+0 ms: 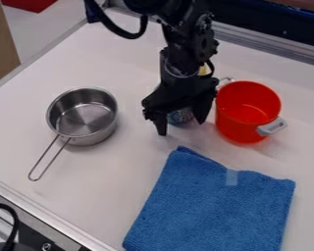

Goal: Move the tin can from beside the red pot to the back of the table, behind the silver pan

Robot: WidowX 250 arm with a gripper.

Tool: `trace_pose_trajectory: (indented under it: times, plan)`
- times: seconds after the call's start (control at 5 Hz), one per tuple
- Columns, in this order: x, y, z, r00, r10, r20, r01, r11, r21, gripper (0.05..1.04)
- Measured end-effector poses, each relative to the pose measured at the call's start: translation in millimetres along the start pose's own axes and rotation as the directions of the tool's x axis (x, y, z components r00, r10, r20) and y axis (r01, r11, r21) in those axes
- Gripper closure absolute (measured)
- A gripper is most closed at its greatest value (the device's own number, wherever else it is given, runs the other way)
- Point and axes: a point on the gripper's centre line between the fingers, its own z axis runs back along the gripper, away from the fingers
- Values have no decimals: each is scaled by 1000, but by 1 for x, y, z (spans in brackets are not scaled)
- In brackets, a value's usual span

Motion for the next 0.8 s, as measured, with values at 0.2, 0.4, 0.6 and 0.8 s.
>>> trace_pose_trajectory:
  times: [0.2, 0.4, 0.6, 0.8]
  plan:
    - [12, 1, -9, 999, 33, 25, -34, 999, 15, 83]
    - [26, 2, -13, 998, 44, 54, -45, 999, 22, 83]
    - [40, 6, -9, 997, 53, 60, -55, 998, 30, 83]
    - [54, 7, -5, 997, 31, 65, -34, 998, 55, 83]
